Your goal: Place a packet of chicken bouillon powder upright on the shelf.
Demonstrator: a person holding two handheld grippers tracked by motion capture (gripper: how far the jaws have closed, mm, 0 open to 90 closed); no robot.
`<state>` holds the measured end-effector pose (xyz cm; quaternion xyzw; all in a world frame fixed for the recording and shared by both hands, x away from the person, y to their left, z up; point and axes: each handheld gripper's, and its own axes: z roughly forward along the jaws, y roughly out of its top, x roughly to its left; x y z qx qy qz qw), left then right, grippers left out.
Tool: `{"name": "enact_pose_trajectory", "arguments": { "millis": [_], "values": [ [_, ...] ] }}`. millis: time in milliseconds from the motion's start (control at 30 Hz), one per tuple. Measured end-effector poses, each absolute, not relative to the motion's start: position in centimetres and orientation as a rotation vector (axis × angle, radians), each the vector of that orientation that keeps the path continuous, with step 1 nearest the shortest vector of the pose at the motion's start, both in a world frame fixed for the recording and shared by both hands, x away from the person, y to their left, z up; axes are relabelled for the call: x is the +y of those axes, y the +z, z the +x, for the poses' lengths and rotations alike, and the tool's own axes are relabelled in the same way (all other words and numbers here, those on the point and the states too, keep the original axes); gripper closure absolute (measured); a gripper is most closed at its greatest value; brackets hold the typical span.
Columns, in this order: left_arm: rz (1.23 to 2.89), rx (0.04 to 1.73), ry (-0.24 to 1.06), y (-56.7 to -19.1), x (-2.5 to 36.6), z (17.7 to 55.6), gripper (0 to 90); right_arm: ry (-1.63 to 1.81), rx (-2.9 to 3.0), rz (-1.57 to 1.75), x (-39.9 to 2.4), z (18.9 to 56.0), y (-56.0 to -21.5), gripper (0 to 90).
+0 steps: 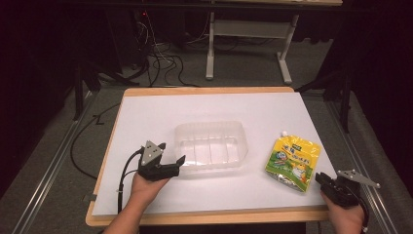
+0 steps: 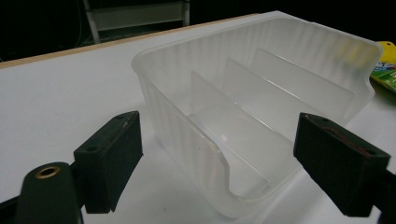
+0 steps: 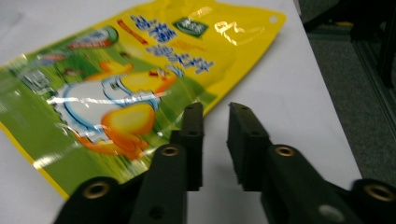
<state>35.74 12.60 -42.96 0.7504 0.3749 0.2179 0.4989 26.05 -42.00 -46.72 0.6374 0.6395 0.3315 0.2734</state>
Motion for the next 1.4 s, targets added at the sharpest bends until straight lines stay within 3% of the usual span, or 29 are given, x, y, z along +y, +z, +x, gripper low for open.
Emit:
{"name": "enact_pose_trajectory", "arguments": {
  "millis": [167, 1400],
  "values": [
    [1.805, 0.893, 0.515, -42.9, 12.3, 35.8, 16.6, 0.92, 1.773, 1.74, -42.0, 25.9, -47.4, 90.0],
    [1.809, 0.959, 0.52, -43.2, 15.0, 34.5, 17.9, 0.991, 2.062, 1.579, -36.1, 29.8, -47.6, 90.0]
  ]
}}
